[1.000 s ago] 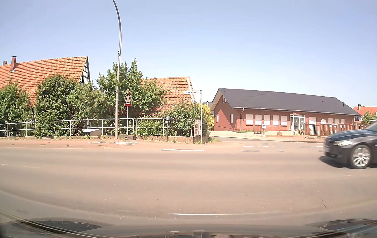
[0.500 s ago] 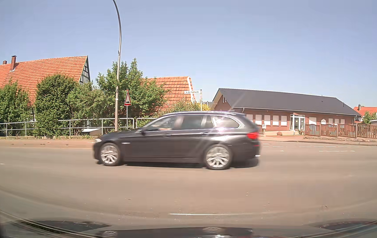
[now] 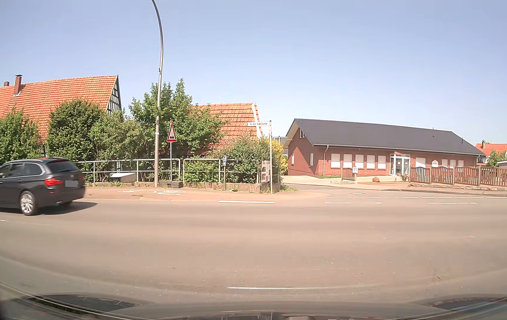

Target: Follow the waypoints while adhering to traffic rules and regulations

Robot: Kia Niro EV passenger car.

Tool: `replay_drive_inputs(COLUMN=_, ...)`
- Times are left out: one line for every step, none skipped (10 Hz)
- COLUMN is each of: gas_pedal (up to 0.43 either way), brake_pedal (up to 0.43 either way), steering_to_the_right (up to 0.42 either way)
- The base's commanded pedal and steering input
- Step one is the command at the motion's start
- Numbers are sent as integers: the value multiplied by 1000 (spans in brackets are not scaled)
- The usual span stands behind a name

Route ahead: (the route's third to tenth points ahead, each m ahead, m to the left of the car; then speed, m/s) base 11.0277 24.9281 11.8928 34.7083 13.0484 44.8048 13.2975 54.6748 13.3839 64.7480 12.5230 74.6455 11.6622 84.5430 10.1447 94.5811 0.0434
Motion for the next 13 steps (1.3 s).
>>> replay_drive_inputs(gas_pedal=0, brake_pedal=268, steering_to_the_right=-9)
replay_drive_inputs(gas_pedal=0, brake_pedal=274, steering_to_the_right=-10)
replay_drive_inputs(gas_pedal=0, brake_pedal=274, steering_to_the_right=-9)
replay_drive_inputs(gas_pedal=0, brake_pedal=280, steering_to_the_right=-9)
replay_drive_inputs(gas_pedal=0, brake_pedal=287, steering_to_the_right=-10)
replay_drive_inputs(gas_pedal=0, brake_pedal=287, steering_to_the_right=-9)
replay_drive_inputs(gas_pedal=0, brake_pedal=293, steering_to_the_right=-10)
replay_drive_inputs(gas_pedal=0, brake_pedal=287, steering_to_the_right=-9)
replay_drive_inputs(gas_pedal=0, brake_pedal=293, steering_to_the_right=-9)
replay_drive_inputs(gas_pedal=0, brake_pedal=293, steering_to_the_right=-9)
replay_drive_inputs(gas_pedal=0, brake_pedal=293, steering_to_the_right=-9)
replay_drive_inputs(gas_pedal=0, brake_pedal=293, steering_to_the_right=-10)
replay_drive_inputs(gas_pedal=0, brake_pedal=293, steering_to_the_right=-9)
